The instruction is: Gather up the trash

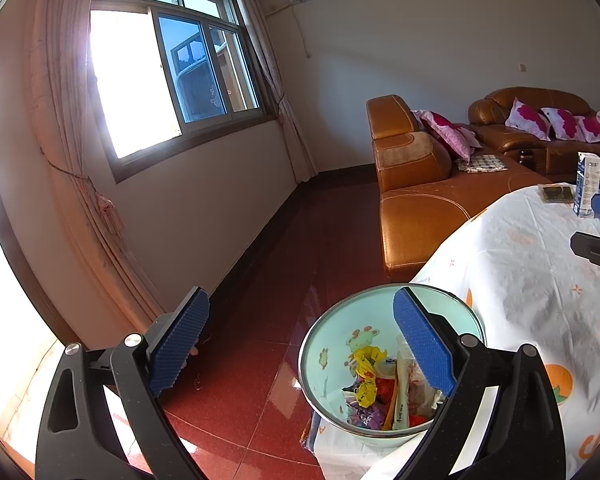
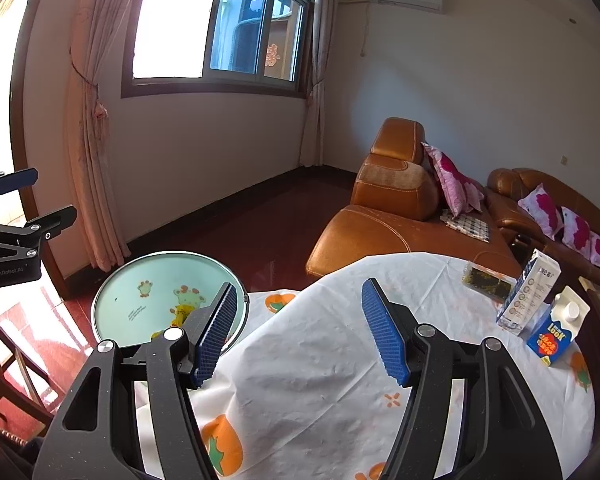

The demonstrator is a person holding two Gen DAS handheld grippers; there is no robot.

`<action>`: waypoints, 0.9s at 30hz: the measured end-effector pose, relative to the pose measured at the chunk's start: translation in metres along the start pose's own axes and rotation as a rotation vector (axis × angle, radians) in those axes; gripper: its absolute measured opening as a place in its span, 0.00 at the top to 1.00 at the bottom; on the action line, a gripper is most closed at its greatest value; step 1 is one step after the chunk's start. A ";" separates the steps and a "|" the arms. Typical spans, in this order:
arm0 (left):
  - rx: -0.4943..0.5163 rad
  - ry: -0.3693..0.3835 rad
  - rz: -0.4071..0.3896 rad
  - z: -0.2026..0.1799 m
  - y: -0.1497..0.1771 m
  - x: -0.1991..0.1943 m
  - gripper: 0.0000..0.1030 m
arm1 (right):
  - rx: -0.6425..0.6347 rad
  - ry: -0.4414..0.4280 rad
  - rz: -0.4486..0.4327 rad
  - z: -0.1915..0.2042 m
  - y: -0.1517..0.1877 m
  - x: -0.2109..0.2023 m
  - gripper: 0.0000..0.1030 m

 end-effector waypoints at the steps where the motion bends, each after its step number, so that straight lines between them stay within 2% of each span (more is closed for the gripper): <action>1: 0.001 0.001 0.000 0.000 0.000 0.000 0.11 | 0.001 0.001 0.000 0.000 0.000 0.000 0.37; 27: 0.010 -0.006 0.002 0.001 0.003 0.001 0.09 | 0.001 0.002 0.001 0.000 0.004 -0.001 0.36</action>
Point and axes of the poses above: each gripper's, at about its wrist camera, not at the fingertips, and x roughly the way its jaws point, z to its left, y to its underside, the point moved 8 cm from there along x, roughly the way its jaws point, and after that the axes turned 15 degrees about x, right-handed, at the moved point
